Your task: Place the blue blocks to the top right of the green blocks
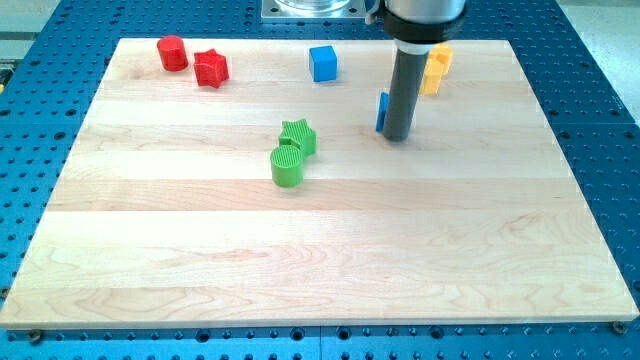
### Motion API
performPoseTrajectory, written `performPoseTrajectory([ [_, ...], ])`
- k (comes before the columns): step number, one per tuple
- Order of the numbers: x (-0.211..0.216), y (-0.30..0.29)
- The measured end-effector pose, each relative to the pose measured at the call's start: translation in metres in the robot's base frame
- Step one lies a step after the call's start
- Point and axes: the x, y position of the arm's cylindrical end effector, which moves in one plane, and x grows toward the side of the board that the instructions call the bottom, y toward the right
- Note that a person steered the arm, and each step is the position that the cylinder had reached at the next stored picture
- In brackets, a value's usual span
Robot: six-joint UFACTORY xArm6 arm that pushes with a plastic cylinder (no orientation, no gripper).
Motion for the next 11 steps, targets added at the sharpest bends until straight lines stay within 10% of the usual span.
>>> performPoseTrajectory([
  [2, -0.075, 0.012],
  [6, -0.059, -0.084],
  [9, -0.134, -0.071],
  [11, -0.061, -0.063],
])
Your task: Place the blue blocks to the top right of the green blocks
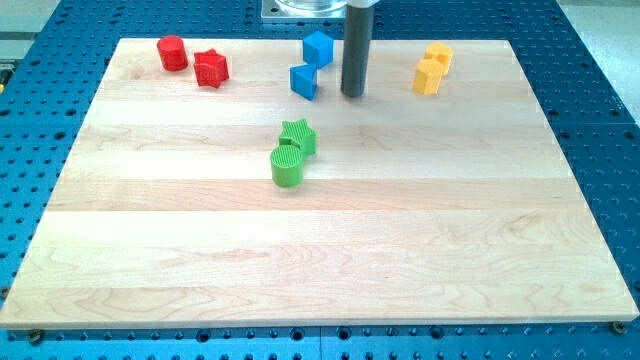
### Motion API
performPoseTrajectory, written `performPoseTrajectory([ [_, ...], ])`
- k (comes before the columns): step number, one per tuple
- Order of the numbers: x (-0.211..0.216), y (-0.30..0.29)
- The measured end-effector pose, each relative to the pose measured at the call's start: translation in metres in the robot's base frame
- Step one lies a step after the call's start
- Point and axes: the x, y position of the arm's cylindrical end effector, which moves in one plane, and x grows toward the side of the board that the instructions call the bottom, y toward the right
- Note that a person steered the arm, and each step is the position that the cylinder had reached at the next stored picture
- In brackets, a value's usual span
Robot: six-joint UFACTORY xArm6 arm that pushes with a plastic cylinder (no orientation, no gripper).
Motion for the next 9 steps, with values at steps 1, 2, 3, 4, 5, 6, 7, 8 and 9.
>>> performPoseTrajectory([
  [1, 0.001, -0.029],
  [2, -0.004, -0.056],
  [3, 0.000, -0.085],
  [4, -0.015, -0.096],
  [5, -0.034, -0.074],
  [6, -0.074, -0.098],
  [7, -0.124, -0.080],
  [8, -0.124, -0.062],
  [9, -0.124, -0.009],
])
